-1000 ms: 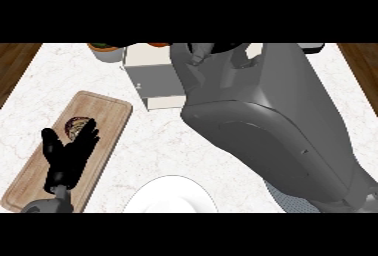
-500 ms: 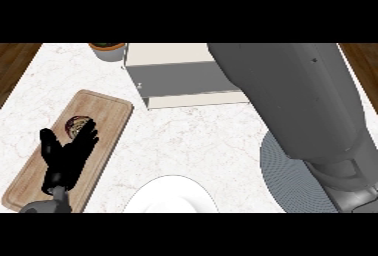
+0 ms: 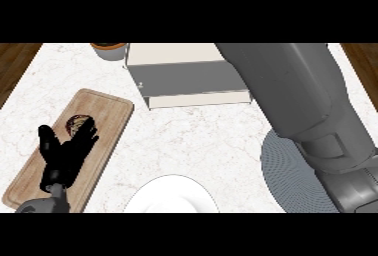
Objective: Pick the squash from the placemat and place it in the tiered shelf
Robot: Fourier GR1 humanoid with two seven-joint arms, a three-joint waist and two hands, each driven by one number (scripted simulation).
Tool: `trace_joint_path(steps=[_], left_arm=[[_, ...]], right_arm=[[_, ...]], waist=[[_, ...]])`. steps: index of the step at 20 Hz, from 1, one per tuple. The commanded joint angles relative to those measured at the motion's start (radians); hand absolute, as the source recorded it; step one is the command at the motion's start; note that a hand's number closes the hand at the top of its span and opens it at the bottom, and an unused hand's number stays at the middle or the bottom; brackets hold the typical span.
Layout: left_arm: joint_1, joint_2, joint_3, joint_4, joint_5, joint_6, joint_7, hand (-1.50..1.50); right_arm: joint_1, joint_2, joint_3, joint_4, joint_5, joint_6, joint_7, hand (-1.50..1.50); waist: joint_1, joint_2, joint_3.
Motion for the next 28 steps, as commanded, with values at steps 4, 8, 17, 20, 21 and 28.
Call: trace_joint_path(steps=[4,8,17,20,21,28], left_arm=[[0.006,-0.016,0.016,0.078,0.0,-0.019,-0.074,0.0],[0.005,0.013,0.015,-0.022,0.01,-0.023,0.024,0.0],[-0.016,-0.032,-0.005,0.055,-0.037,0.013,-0.015,0.0],[0.007,-0.048,0.0,0.075,-0.05,0.02,-0.088,0.0],[-0.008,-0.041,-0.015,0.043,-0.031,-0.003,-0.018,0.0],[-0.006,-0.044,-0.002,0.02,-0.026,0.007,-0.016,0.0]], right_arm=[[-0.008,0.047,-0.007,0.158,0.061,-0.12,-0.102,1.5],[-0.02,0.014,-0.044,0.215,0.054,-0.148,-0.21,1.5],[-0.062,0.027,-0.075,0.312,0.055,-0.143,-0.269,1.5],[-0.059,-0.001,-0.069,0.316,0.069,-0.109,-0.281,1.5],[-0.042,0.004,-0.14,0.317,0.02,-0.216,-0.284,1.5],[-0.072,0.014,-0.268,0.287,-0.086,-0.302,-0.265,-1.5]], waist=[[0.0,0.002,-0.002],[0.002,0.0,-0.001],[-0.004,0.0,-0.001],[-0.007,-0.001,-0.001],[-0.001,0.003,-0.001],[0.004,0.002,-0.001]])
